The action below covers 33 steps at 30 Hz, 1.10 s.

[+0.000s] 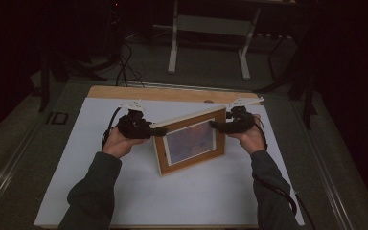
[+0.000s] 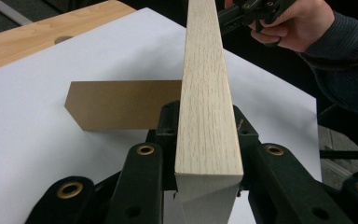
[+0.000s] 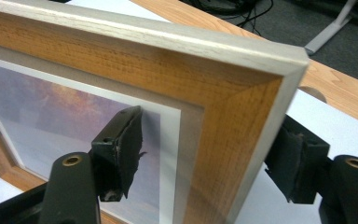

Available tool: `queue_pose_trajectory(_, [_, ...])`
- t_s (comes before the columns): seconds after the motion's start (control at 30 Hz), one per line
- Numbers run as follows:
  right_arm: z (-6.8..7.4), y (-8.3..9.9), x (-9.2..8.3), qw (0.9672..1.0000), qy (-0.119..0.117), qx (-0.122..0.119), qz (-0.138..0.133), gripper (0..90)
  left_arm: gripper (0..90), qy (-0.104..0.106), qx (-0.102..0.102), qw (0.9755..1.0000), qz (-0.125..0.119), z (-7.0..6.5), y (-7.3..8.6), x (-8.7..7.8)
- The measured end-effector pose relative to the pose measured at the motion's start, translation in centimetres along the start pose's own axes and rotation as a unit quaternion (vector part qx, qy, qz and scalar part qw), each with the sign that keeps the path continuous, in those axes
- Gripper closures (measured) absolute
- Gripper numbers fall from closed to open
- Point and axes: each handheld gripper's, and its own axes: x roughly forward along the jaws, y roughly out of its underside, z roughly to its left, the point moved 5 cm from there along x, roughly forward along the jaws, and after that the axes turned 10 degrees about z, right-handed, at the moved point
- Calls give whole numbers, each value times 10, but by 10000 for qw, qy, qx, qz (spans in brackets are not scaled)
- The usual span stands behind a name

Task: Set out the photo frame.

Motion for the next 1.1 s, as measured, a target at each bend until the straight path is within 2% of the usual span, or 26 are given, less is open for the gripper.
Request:
queue_pose_trajectory(0.2, [-4,-1,4,9995,-324,34,19,288,731,51,20,10000,-31,1,0,0])
queue_pose_trajectory(0.37, [-6,-1,7,9984,-561,87,-35,292,731,-33,50,10000,-4,2,-1,0])
queue_pose_trajectory(0.63, [-9,3,5,9975,-673,192,-126,346,737,-139,70,9999,-4,4,-1,2])
queue_pose_trajectory(0.83, [-9,3,3,9977,-641,206,-53,365,739,-87,43,9999,-39,6,-1,2])
queue_pose_trajectory(1.1, [-9,15,-8,9966,-776,287,-22,496,709,95,-134,9996,-244,13,-2,4])
